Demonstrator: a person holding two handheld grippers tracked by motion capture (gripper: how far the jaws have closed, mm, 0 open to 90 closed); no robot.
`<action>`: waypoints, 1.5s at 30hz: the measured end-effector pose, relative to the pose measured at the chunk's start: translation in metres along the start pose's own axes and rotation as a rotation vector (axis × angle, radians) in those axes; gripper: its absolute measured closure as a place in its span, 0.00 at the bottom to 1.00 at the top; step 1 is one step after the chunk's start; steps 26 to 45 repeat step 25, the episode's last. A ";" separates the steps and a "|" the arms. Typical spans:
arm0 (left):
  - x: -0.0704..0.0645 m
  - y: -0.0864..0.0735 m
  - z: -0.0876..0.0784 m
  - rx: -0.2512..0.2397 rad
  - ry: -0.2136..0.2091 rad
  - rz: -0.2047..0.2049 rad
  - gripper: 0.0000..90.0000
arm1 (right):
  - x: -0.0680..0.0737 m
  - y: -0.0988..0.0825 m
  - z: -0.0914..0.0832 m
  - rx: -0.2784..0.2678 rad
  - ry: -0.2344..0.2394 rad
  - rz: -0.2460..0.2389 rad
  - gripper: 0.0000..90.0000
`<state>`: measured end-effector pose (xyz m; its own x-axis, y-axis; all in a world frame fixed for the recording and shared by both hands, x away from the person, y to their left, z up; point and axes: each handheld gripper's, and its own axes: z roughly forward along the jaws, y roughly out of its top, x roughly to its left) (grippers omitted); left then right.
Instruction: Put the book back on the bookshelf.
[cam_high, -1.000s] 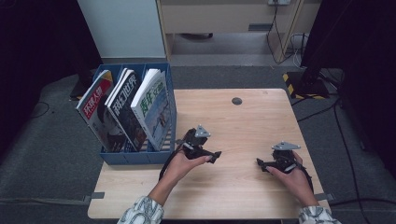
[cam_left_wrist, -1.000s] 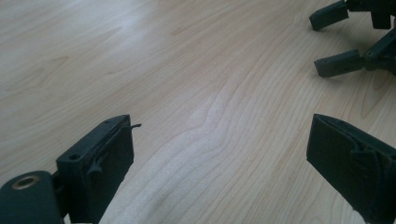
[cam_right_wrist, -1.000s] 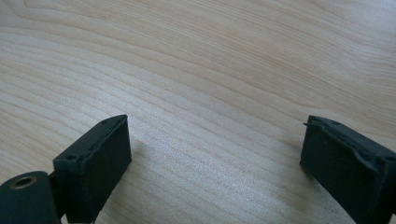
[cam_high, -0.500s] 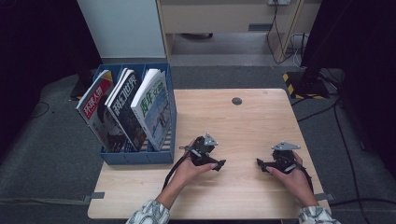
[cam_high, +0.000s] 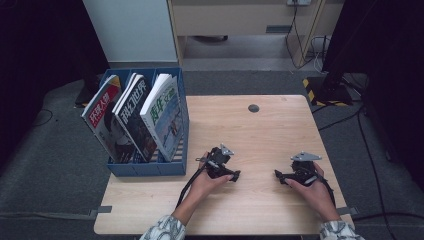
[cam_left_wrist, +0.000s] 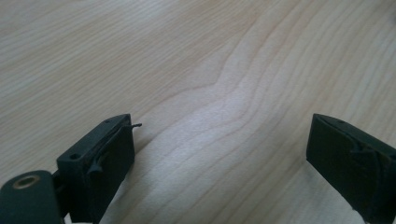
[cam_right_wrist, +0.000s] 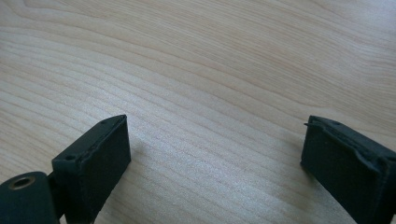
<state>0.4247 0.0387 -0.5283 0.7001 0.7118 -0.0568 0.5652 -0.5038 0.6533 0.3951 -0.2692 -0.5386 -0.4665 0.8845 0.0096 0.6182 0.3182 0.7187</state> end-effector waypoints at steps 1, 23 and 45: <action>0.001 0.000 0.000 0.001 0.004 -0.002 0.08 | 0.000 0.000 0.000 0.000 0.000 0.000 0.09; 0.006 -0.011 0.002 -0.069 0.044 0.028 0.03 | 0.002 -0.001 0.000 0.002 -0.002 0.000 0.08; 0.006 -0.011 0.002 -0.069 0.042 0.029 0.03 | 0.002 -0.001 0.000 0.002 -0.002 -0.002 0.08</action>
